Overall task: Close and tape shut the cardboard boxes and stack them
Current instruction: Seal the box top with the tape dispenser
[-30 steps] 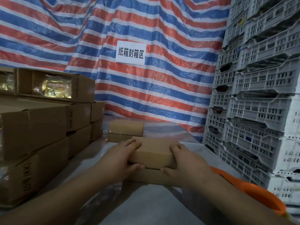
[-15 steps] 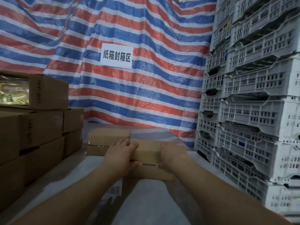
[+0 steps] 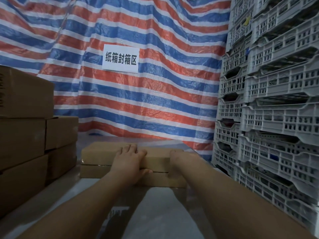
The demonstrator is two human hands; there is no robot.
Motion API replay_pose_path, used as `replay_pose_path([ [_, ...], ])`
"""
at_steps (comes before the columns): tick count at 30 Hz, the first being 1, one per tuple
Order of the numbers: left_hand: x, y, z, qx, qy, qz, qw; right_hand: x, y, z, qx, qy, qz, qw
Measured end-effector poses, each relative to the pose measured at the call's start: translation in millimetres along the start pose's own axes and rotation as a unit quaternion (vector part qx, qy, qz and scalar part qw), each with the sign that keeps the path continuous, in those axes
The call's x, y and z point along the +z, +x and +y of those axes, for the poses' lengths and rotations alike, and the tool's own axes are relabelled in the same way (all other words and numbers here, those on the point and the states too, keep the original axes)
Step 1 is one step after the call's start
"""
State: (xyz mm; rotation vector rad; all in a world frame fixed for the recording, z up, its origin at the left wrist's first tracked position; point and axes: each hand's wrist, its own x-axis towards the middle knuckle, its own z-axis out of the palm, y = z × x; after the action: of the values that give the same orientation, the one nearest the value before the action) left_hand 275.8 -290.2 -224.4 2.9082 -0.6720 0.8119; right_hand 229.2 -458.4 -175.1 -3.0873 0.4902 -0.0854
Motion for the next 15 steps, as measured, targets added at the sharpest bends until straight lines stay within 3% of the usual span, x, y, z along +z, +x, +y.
replay_pose_path([
  [3, 6.7, 8.9, -2.5, -0.008, -0.006, 0.001, 1.0, 8.8, 21.9, -2.2, -0.025, 0.0, 0.043, 0.999],
  [8, 13.1, 19.4, -5.3, -0.011, 0.012, -0.004, 1.0, 11.5, 36.5, -3.9, -0.02, 0.027, 0.051, 0.998],
  [15, 20.4, 23.2, -5.5, -0.019, -0.001, 0.004, 1.0, -0.5, 30.7, -3.1, 0.006, 0.057, -0.002, 0.998],
])
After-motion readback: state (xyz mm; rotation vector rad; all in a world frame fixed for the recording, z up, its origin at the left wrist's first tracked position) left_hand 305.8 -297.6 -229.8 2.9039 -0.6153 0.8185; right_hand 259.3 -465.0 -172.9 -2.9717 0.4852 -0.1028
